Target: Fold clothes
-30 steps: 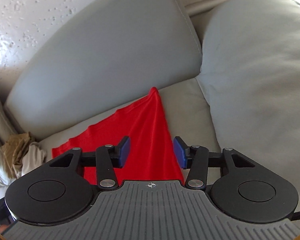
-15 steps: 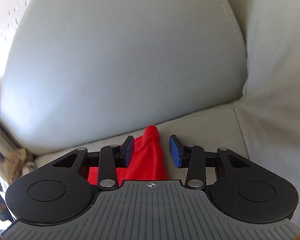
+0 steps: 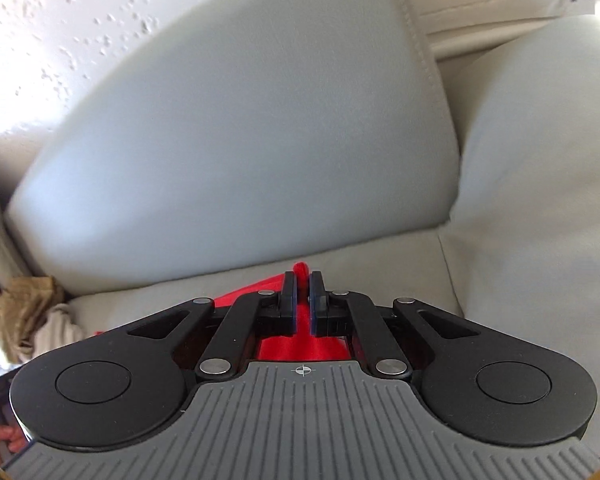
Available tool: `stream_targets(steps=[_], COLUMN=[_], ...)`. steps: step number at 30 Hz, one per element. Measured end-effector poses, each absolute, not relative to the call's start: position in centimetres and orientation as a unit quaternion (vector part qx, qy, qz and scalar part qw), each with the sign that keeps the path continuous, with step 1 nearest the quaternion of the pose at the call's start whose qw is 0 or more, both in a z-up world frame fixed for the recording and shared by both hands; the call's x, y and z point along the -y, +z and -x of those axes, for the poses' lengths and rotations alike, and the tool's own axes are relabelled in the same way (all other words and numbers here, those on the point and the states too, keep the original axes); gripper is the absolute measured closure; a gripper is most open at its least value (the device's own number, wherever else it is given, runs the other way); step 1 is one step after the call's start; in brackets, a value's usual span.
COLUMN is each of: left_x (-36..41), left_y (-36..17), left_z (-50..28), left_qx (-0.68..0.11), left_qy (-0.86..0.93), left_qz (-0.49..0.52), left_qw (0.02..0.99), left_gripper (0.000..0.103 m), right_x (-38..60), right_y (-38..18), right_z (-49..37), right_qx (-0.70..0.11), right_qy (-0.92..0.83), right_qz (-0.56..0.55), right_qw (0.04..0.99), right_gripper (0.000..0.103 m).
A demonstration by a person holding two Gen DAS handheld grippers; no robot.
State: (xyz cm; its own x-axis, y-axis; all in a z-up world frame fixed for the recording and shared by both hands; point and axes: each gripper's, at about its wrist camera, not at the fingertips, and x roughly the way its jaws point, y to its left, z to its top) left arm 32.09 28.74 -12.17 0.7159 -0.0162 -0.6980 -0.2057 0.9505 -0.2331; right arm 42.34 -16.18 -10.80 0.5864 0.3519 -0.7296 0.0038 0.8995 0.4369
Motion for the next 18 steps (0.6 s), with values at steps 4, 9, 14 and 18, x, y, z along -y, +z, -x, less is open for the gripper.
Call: stream_targets(steps=[4, 9, 14, 18], left_x=[-28.8, -27.8, -26.3, -26.0], left_y=[-10.6, -12.2, -14.1, -15.7], left_z=[-28.0, -26.2, -27.0, -30.5], left_qx=[-0.387, -0.411, -0.421, -0.419], left_qy=[0.043, 0.043, 0.038, 0.029], left_qz=[0.181, 0.188, 0.164, 0.14], left_qw=[0.903, 0.891, 0.891, 0.897], left_gripper=[0.103, 0.078, 0.071, 0.067], right_x=[16.9, 18.5, 18.2, 18.2], right_y=[-7.3, -5.5, -6.7, -9.1], right_z=[-36.6, -34.4, -33.7, -33.8], right_qx=[-0.435, -0.441, -0.461, -0.471], right_qy=[0.106, 0.097, 0.098, 0.104], right_qz=[-0.203, -0.178, -0.177, -0.178], right_qw=[0.871, 0.874, 0.864, 0.858], right_gripper=[0.098, 0.098, 0.098, 0.098])
